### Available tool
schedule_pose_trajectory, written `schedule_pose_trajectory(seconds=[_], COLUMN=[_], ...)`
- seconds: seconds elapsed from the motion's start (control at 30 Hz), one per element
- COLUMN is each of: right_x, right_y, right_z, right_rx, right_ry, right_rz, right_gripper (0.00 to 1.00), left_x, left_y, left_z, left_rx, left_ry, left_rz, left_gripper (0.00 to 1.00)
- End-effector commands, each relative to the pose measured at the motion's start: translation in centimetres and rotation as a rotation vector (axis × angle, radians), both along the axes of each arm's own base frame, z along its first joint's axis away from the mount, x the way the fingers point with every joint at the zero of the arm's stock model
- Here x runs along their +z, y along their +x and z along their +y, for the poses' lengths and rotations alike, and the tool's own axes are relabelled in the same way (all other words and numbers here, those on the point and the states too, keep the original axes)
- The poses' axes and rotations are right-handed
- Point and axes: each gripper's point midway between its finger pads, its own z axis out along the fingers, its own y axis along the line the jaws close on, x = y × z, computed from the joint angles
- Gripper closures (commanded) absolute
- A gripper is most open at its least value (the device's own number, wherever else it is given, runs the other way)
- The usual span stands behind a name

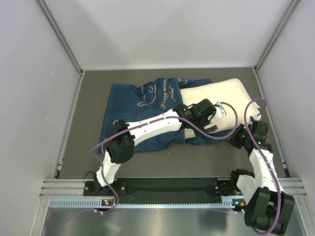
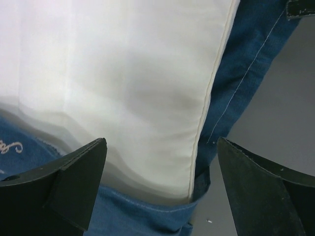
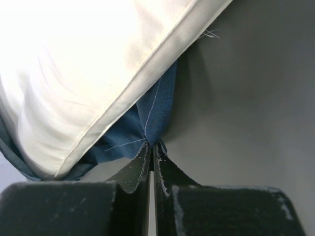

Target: Put the pillow into the pillowcase

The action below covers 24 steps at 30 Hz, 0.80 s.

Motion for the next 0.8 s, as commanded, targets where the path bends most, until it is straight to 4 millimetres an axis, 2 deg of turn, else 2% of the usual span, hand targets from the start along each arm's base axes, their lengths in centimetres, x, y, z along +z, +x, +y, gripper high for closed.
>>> schedule_pose_trajectory(seconds=[0.0,0.1,0.17,0.23,0.3,0.4,0.47,0.6,0.73,0.77], right_x=[2.4,2.6,2.7,2.7,2.7,2.8,2.8,3.2,4.0,4.0], right_y=[0.9,0.9,0.9,1.0,1.0,1.0,0.9,1.1,1.5,1.6], right_z=[0.1,0.1,0.1,0.1,0.1,0.1,0.2,0.1,-0.3,-0.4], right_rx=[0.018,0.018,0.017,0.016,0.015,0.012,0.014,0.008,-0.004,-0.004], right_ry=[0.008,0.005,0.007,0.007,0.008,0.008,0.011,0.012,0.013,0.014], right_rz=[-0.075,-0.079,-0.076,-0.077,-0.077,-0.082,-0.079,-0.087,-0.101,-0.101], right_gripper=[1.00,1.00,1.00,1.00,1.00,1.00,1.00,1.00,1.00,1.00], left_x=[0.9,-0.9,-1.3,-2.5,-3.5,-4.3,-4.6,-4.4,-5.2,-5.4], left_y=[0.5,0.3,0.4,0.6,1.1,2.5,3.1,3.2,3.1,3.1], left_z=[-2.6,-3.6,-4.0,-3.9,-3.8,-2.7,-2.0,-1.0,0.7,1.0], left_rx=[-0.096,-0.130,-0.138,-0.139,-0.125,-0.083,-0.067,-0.058,-0.037,-0.036], left_ry=[-0.046,-0.016,-0.003,0.031,0.062,0.133,0.151,0.162,0.225,0.234], left_rz=[-0.037,-0.009,-0.007,-0.005,-0.024,-0.072,-0.076,-0.080,-0.087,-0.086], left_gripper=[0.01,0.01,0.01,0.02,0.10,0.41,0.41,0.56,1.00,1.00])
